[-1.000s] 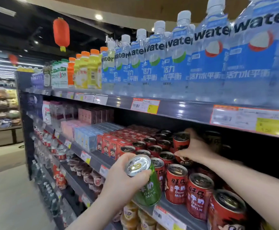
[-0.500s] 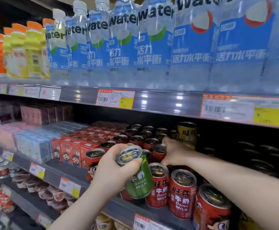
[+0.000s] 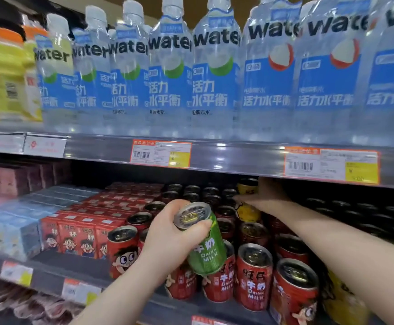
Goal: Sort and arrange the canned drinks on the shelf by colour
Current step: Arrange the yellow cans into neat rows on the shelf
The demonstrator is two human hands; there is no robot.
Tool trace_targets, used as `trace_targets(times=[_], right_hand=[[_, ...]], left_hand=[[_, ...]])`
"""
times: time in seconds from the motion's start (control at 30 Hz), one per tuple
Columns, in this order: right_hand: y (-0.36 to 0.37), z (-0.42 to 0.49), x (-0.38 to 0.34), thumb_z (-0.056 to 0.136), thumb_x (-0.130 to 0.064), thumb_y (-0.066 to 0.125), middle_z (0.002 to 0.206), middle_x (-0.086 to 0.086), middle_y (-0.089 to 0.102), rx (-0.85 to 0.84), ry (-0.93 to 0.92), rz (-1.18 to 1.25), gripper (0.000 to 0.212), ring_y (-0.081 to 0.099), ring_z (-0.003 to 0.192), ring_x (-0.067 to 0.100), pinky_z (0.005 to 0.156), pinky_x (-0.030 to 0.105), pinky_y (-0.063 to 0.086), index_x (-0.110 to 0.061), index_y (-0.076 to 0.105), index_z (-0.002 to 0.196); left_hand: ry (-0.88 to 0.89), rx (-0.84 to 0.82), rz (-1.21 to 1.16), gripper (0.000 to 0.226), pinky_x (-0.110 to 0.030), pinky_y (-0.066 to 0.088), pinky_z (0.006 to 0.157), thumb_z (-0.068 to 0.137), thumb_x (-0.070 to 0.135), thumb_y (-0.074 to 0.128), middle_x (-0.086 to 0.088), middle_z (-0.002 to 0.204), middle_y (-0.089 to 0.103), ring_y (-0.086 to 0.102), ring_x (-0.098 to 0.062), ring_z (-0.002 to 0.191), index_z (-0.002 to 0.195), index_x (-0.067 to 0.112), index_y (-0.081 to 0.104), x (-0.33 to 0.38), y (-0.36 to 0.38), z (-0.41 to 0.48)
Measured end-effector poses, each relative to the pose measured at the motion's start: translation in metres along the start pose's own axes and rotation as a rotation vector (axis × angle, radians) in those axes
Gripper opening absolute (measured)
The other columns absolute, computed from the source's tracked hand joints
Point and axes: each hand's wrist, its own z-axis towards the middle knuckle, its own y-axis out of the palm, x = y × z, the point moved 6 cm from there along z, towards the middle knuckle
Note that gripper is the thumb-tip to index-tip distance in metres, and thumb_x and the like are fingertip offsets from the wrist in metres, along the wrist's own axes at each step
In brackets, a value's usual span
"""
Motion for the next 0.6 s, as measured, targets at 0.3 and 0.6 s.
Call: trace_targets(times=[0.3, 0.6], right_hand=[[-0.012, -0.044, 0.002, 0.075, -0.034, 0.075, 0.136, 0.001, 0.044, 0.039, 0.029, 0.2, 0.078, 0.042, 0.129, 0.022, 0.097, 0.024, 0.033, -0.023, 0.031, 0.139], [-0.101, -0.148, 0.012, 0.07, -0.029, 0.078, 0.122, -0.004, 0.053, 0.229, 0.099, 0.154, 0.079, 0.051, 0.109, 0.015, 0.085, 0.021, 0.039, -0.019, 0.038, 0.137]], left_hand=[[0.02, -0.082, -0.025, 0.025, -0.018, 0.048, 0.063, 0.066, 0.03, 0.074, 0.0, 0.086, 0.068, 0.062, -0.007, 0.074, 0.085, 0.022, 0.061, 0.002, 0.004, -0.014], [0.076, -0.301, -0.117, 0.027, -0.011, 0.047, 0.058, 0.059, 0.037, 0.07, 0.013, 0.076, 0.069, 0.062, 0.003, 0.07, 0.083, 0.029, 0.062, 0.014, 0.05, -0.045]])
